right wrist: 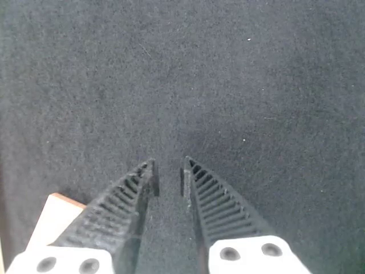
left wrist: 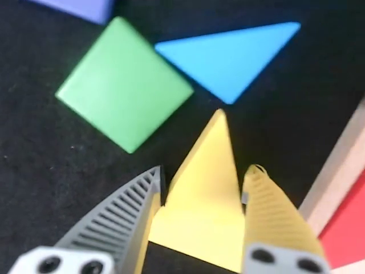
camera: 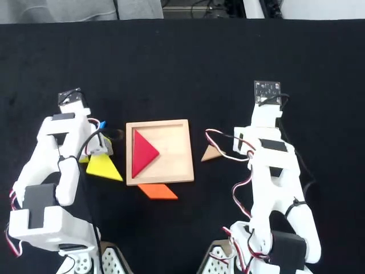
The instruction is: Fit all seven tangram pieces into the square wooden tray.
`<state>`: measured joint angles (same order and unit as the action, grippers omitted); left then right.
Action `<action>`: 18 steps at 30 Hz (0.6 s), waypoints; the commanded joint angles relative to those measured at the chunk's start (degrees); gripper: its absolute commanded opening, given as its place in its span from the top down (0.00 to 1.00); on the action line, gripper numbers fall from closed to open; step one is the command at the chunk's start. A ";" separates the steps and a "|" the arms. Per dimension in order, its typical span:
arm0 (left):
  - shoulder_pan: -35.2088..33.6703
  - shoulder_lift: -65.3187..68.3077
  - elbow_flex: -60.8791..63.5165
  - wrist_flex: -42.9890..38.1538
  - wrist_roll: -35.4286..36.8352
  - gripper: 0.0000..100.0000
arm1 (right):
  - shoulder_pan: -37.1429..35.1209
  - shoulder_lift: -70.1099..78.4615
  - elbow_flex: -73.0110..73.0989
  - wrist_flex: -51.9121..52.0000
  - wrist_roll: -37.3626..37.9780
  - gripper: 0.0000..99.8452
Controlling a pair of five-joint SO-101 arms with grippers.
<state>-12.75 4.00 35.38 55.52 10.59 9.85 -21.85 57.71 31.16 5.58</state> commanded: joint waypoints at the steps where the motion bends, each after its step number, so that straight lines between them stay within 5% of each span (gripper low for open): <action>1: 2.15 -4.04 -1.27 0.18 0.70 0.79 | -0.97 -2.59 -0.22 -1.05 0.44 0.92; 5: 0.57 -9.49 1.89 0.26 0.79 0.78 | -0.97 -2.59 -0.22 -1.05 0.44 0.92; 11: -4.00 -16.62 10.59 2.46 5.71 0.60 | -0.97 -2.59 -0.22 -1.05 0.44 0.92; 18: -1.63 -14.59 12.53 -0.97 10.29 0.60 | -0.97 -2.59 -0.22 -0.79 0.44 0.92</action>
<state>-15.74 -11.65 47.78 57.27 16.92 9.85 -21.85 57.71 31.16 5.58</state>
